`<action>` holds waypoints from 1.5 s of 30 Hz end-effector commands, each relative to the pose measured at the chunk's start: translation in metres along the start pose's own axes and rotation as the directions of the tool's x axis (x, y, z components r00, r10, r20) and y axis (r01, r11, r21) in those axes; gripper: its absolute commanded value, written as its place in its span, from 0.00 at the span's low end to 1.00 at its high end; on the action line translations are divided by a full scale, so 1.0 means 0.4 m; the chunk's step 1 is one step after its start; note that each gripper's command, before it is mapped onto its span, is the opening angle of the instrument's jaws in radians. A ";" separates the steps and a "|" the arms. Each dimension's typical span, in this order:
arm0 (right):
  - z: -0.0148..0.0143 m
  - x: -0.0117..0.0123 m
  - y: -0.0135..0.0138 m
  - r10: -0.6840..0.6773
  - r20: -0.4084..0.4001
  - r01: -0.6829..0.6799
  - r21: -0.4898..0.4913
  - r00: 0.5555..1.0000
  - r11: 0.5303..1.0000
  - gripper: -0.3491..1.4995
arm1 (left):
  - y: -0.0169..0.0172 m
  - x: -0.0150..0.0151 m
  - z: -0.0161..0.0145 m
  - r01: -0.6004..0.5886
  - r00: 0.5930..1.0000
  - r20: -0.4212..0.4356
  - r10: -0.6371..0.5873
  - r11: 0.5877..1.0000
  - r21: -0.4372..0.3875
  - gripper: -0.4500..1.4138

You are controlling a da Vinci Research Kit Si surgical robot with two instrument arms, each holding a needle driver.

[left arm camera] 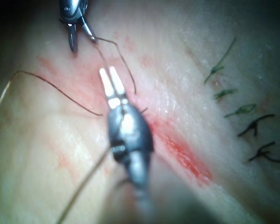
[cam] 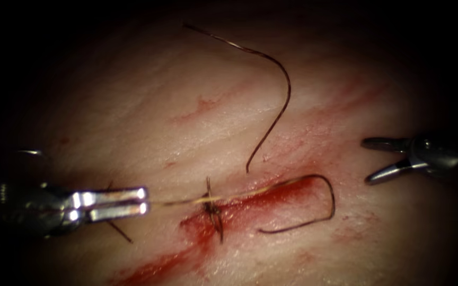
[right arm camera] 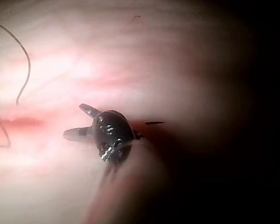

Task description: Wound Closure

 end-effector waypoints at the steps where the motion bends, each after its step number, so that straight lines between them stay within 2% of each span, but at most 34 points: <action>1: 0.0070 -0.0009 -0.0008 0.002 -0.007 -0.002 0.012 1.000 1.000 0.86 | -0.0005 -0.0010 0.0014 0.006 1.000 -0.001 -0.006 1.000 -0.003 0.00; 3: 0.0111 0.0002 -0.0004 0.005 -0.013 -0.005 0.021 1.000 1.000 0.86 | -0.0029 0.0000 0.0022 0.013 1.000 -0.004 -0.013 1.000 -0.004 0.00; 6: 0.0212 0.0041 0.0002 0.009 -0.029 -0.007 0.060 1.000 0.998 0.86 | -0.0088 0.0012 0.0056 0.033 0.999 -0.010 -0.033 0.999 -0.010 0.00; 10: 0.0285 0.0082 0.0013 -0.001 -0.032 0.004 0.096 0.999 0.995 0.86 | -0.0103 -0.0021 0.0111 0.027 0.999 0.027 -0.026 0.999 -0.033 0.00; 13: 0.0292 0.0103 0.0020 -0.004 -0.027 0.007 0.119 1.000 0.993 0.86 | -0.0090 -0.0058 0.0118 0.014 0.998 0.065 -0.011 0.999 -0.044 0.00; 15: 0.0284 0.0129 0.0038 0.006 -0.028 -0.003 0.118 1.000 0.993 0.86 | -0.0089 -0.0106 0.0111 -0.004 0.985 0.172 0.008 1.000 -0.021 0.00; 17: 0.0287 0.0145 0.0049 0.012 -0.028 -0.009 0.115 1.000 0.993 0.86 | -0.0100 -0.0141 0.0108 -0.015 0.979 0.204 0.017 1.000 -0.013 0.00; 23: 0.0358 0.0125 0.0015 -0.018 -0.053 0.028 0.193 0.998 0.981 0.84 | -0.0178 -0.0201 0.0141 -0.011 0.981 0.196 0.008 1.000 0.012 0.00; 29: 0.0357 0.0108 -0.0026 -0.044 -0.073 0.063 0.284 0.996 0.957 0.80 | -0.0257 -0.0260 0.0207 -0.023 0.982 0.189 0.012 0.998 0.054 0.00; 34: 0.0340 0.0104 -0.0043 -0.037 -0.122 0.072 0.303 0.992 0.950 0.79 | -0.0279 -0.0383 0.0264 -0.072 0.973 0.226 0.045 0.991 0.112 0.00; 35: 0.0338 0.0102 -0.0044 -0.035 -0.136 0.075 0.300 0.990 0.951 0.79 | -0.0277 -0.0443 0.0285 -0.096 0.968 0.242 0.062 0.987 0.130 0.00; 38: 0.0340 0.0100 -0.0052 -0.037 -0.142 0.080 0.303 0.989 0.950 0.79 | -0.0269 -0.0527 0.0310 -0.090 0.966 0.252 0.049 0.984 0.153 0.00; 41: 0.0341 0.0103 -0.0061 -0.037 -0.165 0.087 0.307 0.986 0.948 0.79 | -0.0260 -0.0590 0.0323 -0.080 0.967 0.254 0.036 0.984 0.162 0.00; 45: 0.0344 0.0113 -0.0082 -0.024 -0.222 0.095 0.312 0.975 0.945 0.78 | -0.0246 -0.0635 0.0333 -0.087 0.965 0.260 0.040 0.982 0.170 0.00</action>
